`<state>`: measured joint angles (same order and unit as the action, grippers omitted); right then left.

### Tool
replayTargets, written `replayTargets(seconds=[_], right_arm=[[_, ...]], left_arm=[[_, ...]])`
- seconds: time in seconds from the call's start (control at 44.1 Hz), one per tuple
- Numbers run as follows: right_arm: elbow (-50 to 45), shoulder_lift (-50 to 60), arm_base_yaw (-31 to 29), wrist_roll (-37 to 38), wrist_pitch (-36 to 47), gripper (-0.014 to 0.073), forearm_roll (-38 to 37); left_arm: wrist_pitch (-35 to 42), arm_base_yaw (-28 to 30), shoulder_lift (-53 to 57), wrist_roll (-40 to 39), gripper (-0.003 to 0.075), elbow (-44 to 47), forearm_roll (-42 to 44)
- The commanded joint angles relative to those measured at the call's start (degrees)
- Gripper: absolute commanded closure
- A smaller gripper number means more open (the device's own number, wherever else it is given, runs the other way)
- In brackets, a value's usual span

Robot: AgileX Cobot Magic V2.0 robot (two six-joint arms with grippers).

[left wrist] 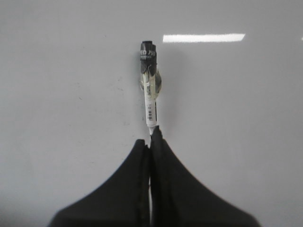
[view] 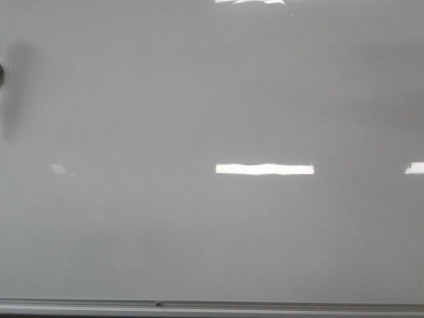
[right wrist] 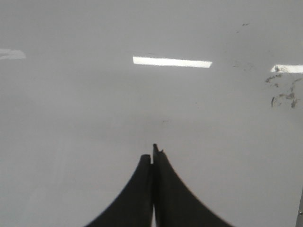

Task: Write number 4 on whiteboard

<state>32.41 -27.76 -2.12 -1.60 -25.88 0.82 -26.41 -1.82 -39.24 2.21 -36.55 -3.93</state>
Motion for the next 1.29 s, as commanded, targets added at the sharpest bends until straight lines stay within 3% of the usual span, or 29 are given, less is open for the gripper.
replayTargets(seconds=[0.0, 0.159, 0.272, 0.34, 0.408, 0.499, 0.544, 0.613, 1.27], right_arm=[[1.7, -2.1, -0.2, 0.0, 2.9, 0.0662, 0.3], [1.8, -5.7, -0.2, 0.0, 0.8, 0.0624, 0.3], [1.8, -7.6, -0.2, 0.0, 0.7, 0.0449, 0.3], [1.8, -7.7, -0.2, 0.0, 0.7, 0.0295, 0.3], [1.8, -7.7, -0.2, 0.0, 0.8, 0.0129, 0.3], [1.8, -7.7, -0.2, 0.0, 0.8, -0.0002, 0.3], [1.8, -7.7, -0.2, 0.0, 0.8, -0.0024, 0.3], [1.8, -7.7, -0.2, 0.0, 0.7, -0.0022, 0.3], [1.8, -7.7, -0.2, 0.0, 1.7, -0.0019, 0.3]], left_arm=[[3.6, -0.4, -2.4, 0.0, 0.0741, -1.7, -0.2], [4.6, -0.4, -4.7, 0.0, 0.0740, -1.7, -0.2], [5.4, -0.4, -5.4, 0.0, 0.0691, -1.7, -0.2], [5.7, -0.4, -5.4, 0.0, 0.0596, -1.7, -0.2], [5.8, -0.4, -5.4, 0.0, 0.0440, -1.7, -0.2], [5.8, -0.4, -5.4, 0.0, 0.0246, -1.7, -0.2], [5.6, -0.4, -5.4, 0.0, 0.0174, -1.7, -0.2], [5.6, -0.4, -5.7, 0.0, 0.0143, -1.7, -0.2], [11.9, -0.4, -25.2, 0.0, 0.0156, -7.4, -4.3]])
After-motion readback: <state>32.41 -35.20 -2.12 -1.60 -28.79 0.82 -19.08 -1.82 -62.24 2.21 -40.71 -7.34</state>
